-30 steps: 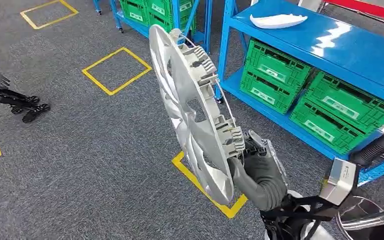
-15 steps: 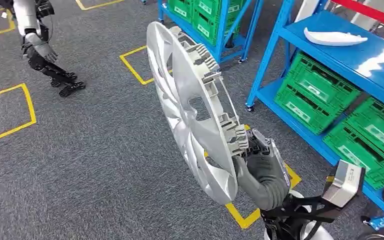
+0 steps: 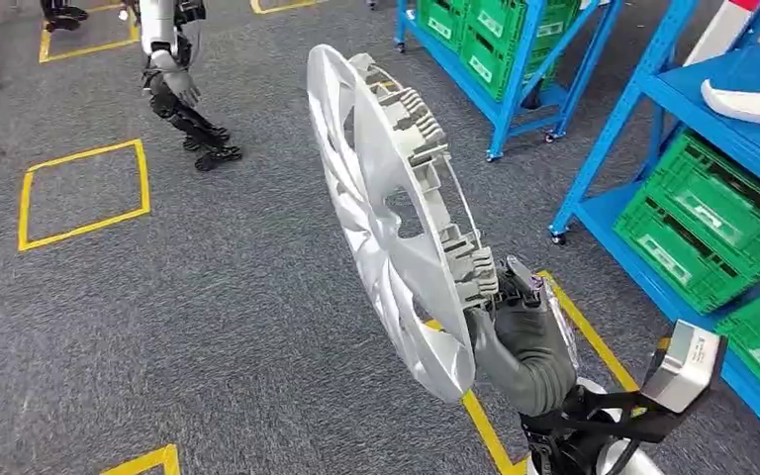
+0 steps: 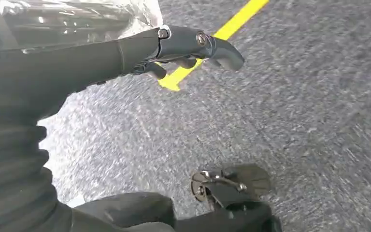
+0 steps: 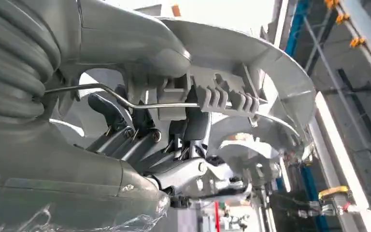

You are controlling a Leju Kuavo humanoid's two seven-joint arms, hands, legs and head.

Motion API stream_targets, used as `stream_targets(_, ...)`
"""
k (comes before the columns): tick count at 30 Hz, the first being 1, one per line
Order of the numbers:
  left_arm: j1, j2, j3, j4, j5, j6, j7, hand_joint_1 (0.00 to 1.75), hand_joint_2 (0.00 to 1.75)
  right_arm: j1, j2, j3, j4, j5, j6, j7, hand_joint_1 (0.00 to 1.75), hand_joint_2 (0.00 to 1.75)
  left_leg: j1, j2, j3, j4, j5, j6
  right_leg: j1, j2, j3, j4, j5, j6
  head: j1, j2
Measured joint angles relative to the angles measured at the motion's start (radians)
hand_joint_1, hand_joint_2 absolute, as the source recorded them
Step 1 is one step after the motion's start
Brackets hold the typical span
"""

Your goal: Take the parts from the cabinet and place them on the table.

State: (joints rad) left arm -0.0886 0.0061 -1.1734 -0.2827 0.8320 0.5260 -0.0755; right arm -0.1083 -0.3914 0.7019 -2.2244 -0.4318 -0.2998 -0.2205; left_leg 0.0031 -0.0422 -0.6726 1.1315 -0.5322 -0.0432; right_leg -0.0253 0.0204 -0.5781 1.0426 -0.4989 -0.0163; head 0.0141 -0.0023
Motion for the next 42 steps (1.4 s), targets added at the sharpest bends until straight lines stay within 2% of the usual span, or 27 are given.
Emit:
stream_targets(2, -0.004, 0.0, 0.0, 0.0, 0.001, -0.002, 0.0, 0.0, 1.75, 0.0, 0.0, -0.002, 0.0, 0.004, -0.003, 0.002, 1.75, 1.75, 0.009, 0.019, -0.06, 0.125, -0.052, -0.011, 0.0, -0.033, 0.005, 0.0, -0.004, -0.004, 0.0, 0.0)
stream_targets(4, -0.003, 0.0, 0.002, 0.0, 0.003, -0.002, 0.0, 0.0, 1.75, 0.001, 0.0, -0.002, 0.0, 0.007, -0.006, 0.005, 1.75, 1.75, 0.016, 0.025, -0.074, 0.153, -0.039, -0.017, -0.001, -0.061, 0.008, 0.001, -0.009, 0.0, 0.0, 0.0)
stream_targets(6, -0.001, 0.001, 0.004, 0.0, 0.008, -0.002, -0.002, 0.0, 1.75, 0.0, 0.0, -0.005, 0.0, 0.008, -0.007, 0.007, 1.75, 1.75, 0.021, 0.039, -0.01, 0.032, 0.038, -0.019, -0.004, -0.086, 0.013, 0.001, -0.015, 0.007, 0.0, 0.0)
stream_targets(7, -0.001, 0.001, 0.007, 0.001, 0.011, -0.002, -0.003, 0.0, 1.75, 0.0, 0.0, -0.006, 0.0, 0.008, -0.007, 0.008, 1.75, 1.75, 0.021, 0.064, 0.035, -0.048, 0.076, -0.019, -0.005, -0.096, 0.018, 0.001, -0.019, 0.013, -0.001, 0.0)
stream_targets(8, -0.003, 0.0, 0.01, 0.001, 0.014, -0.003, -0.003, 0.0, 1.75, -0.001, 0.0, -0.006, 0.0, 0.008, -0.007, 0.01, 1.75, 1.75, 0.011, 0.111, 0.05, -0.078, 0.055, -0.019, -0.003, -0.105, 0.022, -0.002, -0.022, 0.018, -0.001, 0.0)
stream_targets(9, -0.006, -0.001, 0.012, 0.001, 0.016, -0.003, -0.003, 0.0, 1.75, -0.003, 0.0, -0.007, 0.0, 0.008, -0.007, 0.011, 1.75, 1.75, 0.0, 0.132, 0.05, -0.096, 0.058, -0.004, 0.008, -0.115, 0.021, 0.004, -0.025, 0.027, -0.006, 0.0)
stream_targets(10, -0.007, -0.001, 0.014, 0.001, 0.018, -0.004, -0.002, 0.0, 1.75, -0.005, 0.0, -0.008, 0.0, 0.008, -0.007, 0.012, 1.75, 1.75, 0.001, 0.118, 0.044, -0.088, 0.054, 0.012, 0.007, -0.124, 0.023, -0.001, -0.024, 0.031, -0.001, 0.0)
stream_targets(13, -0.002, 0.001, 0.018, 0.003, 0.019, -0.004, 0.003, 0.0, 1.75, -0.009, 0.0, -0.009, 0.0, 0.008, -0.007, 0.018, 1.75, 1.75, -0.001, 0.082, 0.047, -0.096, 0.055, 0.033, 0.003, -0.157, 0.042, -0.013, -0.033, 0.052, 0.005, 0.0)
stream_targets(15, -0.001, 0.0, 0.018, 0.004, 0.019, -0.005, 0.004, 0.0, 1.75, -0.015, 0.0, -0.011, 0.001, 0.008, -0.006, 0.02, 1.75, 1.75, 0.004, 0.06, 0.05, -0.1, 0.056, 0.042, 0.0, -0.072, 0.008, 0.068, -0.091, 0.048, 0.014, 0.0)
stream_targets(17, -0.005, -0.001, 0.018, 0.004, 0.017, -0.005, 0.003, 0.0, 1.75, -0.015, 0.001, -0.01, 0.001, 0.008, -0.005, 0.02, 1.75, 1.75, -0.001, 0.033, 0.05, -0.099, 0.055, 0.052, 0.005, -0.037, -0.074, 0.223, -0.153, 0.041, 0.021, 0.0)
stream_targets(19, -0.004, 0.0, 0.018, 0.004, 0.016, -0.005, 0.003, 0.0, 1.75, -0.014, 0.001, -0.01, 0.003, 0.008, -0.003, 0.02, 1.75, 1.75, -0.006, 0.004, 0.053, -0.097, 0.053, 0.056, 0.011, -0.025, -0.124, 0.293, -0.147, 0.033, 0.022, 0.0)
stream_targets(21, -0.003, 0.001, 0.018, 0.005, 0.016, -0.005, 0.003, 0.0, 1.75, -0.014, 0.001, -0.01, 0.004, 0.001, -0.003, 0.02, 1.75, 1.75, -0.01, -0.028, 0.061, -0.095, 0.05, 0.057, 0.014, -0.017, -0.092, 0.19, -0.056, 0.023, 0.021, 0.0)
stream_targets(22, -0.003, 0.0, 0.018, 0.005, 0.016, -0.005, 0.003, 0.0, 1.75, -0.014, 0.001, -0.01, 0.004, -0.001, -0.003, 0.02, 1.75, 1.75, -0.011, -0.044, 0.065, -0.094, 0.047, 0.056, 0.015, 0.006, -0.061, 0.098, 0.004, 0.015, 0.022, 0.0)
stream_targets(23, -0.002, 0.0, 0.018, 0.005, 0.016, -0.005, 0.003, 0.0, 1.75, -0.014, 0.001, -0.01, 0.005, -0.002, -0.002, 0.019, 1.75, 1.75, -0.007, -0.056, 0.062, -0.092, 0.044, 0.054, 0.014, 0.058, -0.044, 0.049, 0.022, 0.008, 0.023, 0.0)
stream_targets(24, -0.006, 0.0, 0.018, 0.006, 0.016, -0.005, 0.003, 0.0, 1.75, -0.013, 0.001, -0.01, 0.006, -0.002, -0.002, 0.018, 1.75, 1.75, -0.012, -0.07, 0.054, -0.082, 0.045, 0.049, 0.009, 0.074, -0.038, 0.029, 0.02, 0.01, 0.014, 0.0)
stream_targets(25, -0.007, 0.001, 0.019, 0.006, 0.016, -0.004, 0.003, 0.0, 1.75, -0.015, 0.001, -0.01, 0.006, -0.002, 0.0, 0.017, 1.75, 1.75, -0.005, -0.078, 0.046, -0.083, 0.048, 0.043, 0.015, 0.066, -0.031, 0.016, 0.006, 0.018, 0.017, 0.0)
stream_targets(27, 0.0, 0.001, 0.019, 0.006, 0.015, -0.005, 0.005, 0.0, 1.75, -0.015, 0.001, -0.01, 0.006, -0.002, 0.001, 0.016, 1.75, 1.75, 0.002, -0.1, 0.043, -0.09, 0.052, 0.03, 0.019, 0.048, -0.03, 0.015, 0.006, 0.015, 0.019, 0.0)
stream_targets(28, 0.002, 0.005, 0.018, 0.008, 0.014, -0.005, 0.007, 0.0, 1.75, -0.013, 0.001, -0.011, 0.006, -0.002, 0.001, 0.016, 1.75, 1.75, -0.001, -0.11, 0.043, -0.088, 0.048, 0.025, 0.005, 0.032, -0.022, 0.001, 0.011, 0.007, 0.02, 0.0)
stream_targets(30, 0.001, 0.005, 0.018, 0.009, 0.012, -0.004, 0.012, 0.0, 1.75, -0.007, 0.002, -0.011, 0.006, -0.004, 0.001, 0.012, 1.75, 1.75, -0.009, -0.006, 0.017, -0.029, 0.008, 0.01, 0.008, 0.004, -0.005, -0.009, 0.008, 0.0, 0.005, 0.0)
stream_targets(32, -0.004, 0.006, 0.018, 0.009, 0.008, -0.004, 0.013, 0.0, 1.75, -0.001, 0.002, -0.011, 0.007, -0.004, 0.0, 0.008, 1.75, 1.75, 0.001, 0.025, -0.056, 0.12, -0.054, -0.002, 0.008, -0.027, 0.004, -0.008, 0.001, -0.004, 0.005, 0.0)
stream_targets(34, -0.002, 0.006, 0.018, 0.009, 0.006, -0.004, 0.013, 0.0, 1.75, 0.003, 0.002, -0.011, 0.007, -0.004, 0.0, 0.007, 1.75, 1.75, 0.01, 0.028, -0.098, 0.194, -0.062, -0.01, 0.007, -0.056, 0.01, -0.008, -0.005, -0.001, 0.005, 0.0)
stream_targets(35, 0.0, 0.006, 0.018, 0.009, 0.006, -0.004, 0.014, 0.0, 1.75, 0.005, 0.002, -0.012, 0.007, -0.004, -0.001, 0.007, 1.75, 1.75, 0.014, 0.029, -0.083, 0.163, -0.03, -0.012, 0.006, -0.069, 0.015, -0.008, -0.008, 0.001, 0.004, 0.0)
stream_targets(37, 0.0, 0.009, 0.018, 0.009, 0.006, -0.004, 0.015, 0.0, 1.75, 0.005, 0.002, -0.013, 0.007, -0.004, -0.001, 0.007, 1.75, 1.75, 0.015, 0.047, -0.003, 0.007, 0.057, -0.012, 0.005, -0.09, 0.026, -0.007, -0.017, 0.008, 0.004, 0.0)
stream_targets(38, -0.001, 0.01, 0.018, 0.009, 0.006, -0.003, 0.016, 0.0, 1.75, 0.005, 0.002, -0.013, 0.007, -0.004, -0.001, 0.006, 1.75, 1.75, 0.014, 0.083, 0.039, -0.079, 0.08, -0.009, 0.005, -0.1, 0.034, -0.007, -0.023, 0.014, 0.004, 0.0)
stream_targets(39, -0.004, 0.009, 0.018, 0.009, 0.007, -0.003, 0.019, 0.0, 1.75, 0.007, 0.002, -0.014, 0.007, -0.004, 0.0, 0.006, 1.75, 1.75, -0.004, 0.114, 0.047, -0.091, 0.063, 0.0, 0.014, -0.109, 0.036, -0.007, -0.027, 0.021, 0.003, 0.0)
stream_targets(40, -0.006, 0.009, 0.018, 0.009, 0.008, -0.003, 0.02, 0.0, 1.75, 0.007, 0.002, -0.015, 0.007, -0.004, 0.0, 0.006, 1.75, 1.75, -0.002, 0.104, 0.046, -0.093, 0.064, 0.017, 0.014, -0.117, 0.036, -0.009, -0.028, 0.026, 0.005, 0.0)
stream_targets(42, 0.0, 0.01, 0.018, 0.009, 0.011, -0.003, 0.024, 0.0, 1.75, 0.007, 0.003, -0.014, 0.007, -0.004, 0.0, 0.006, 1.75, 1.75, -0.007, 0.083, 0.041, -0.093, 0.063, 0.028, 0.013, -0.136, 0.044, -0.018, -0.028, 0.038, 0.008, 0.0)
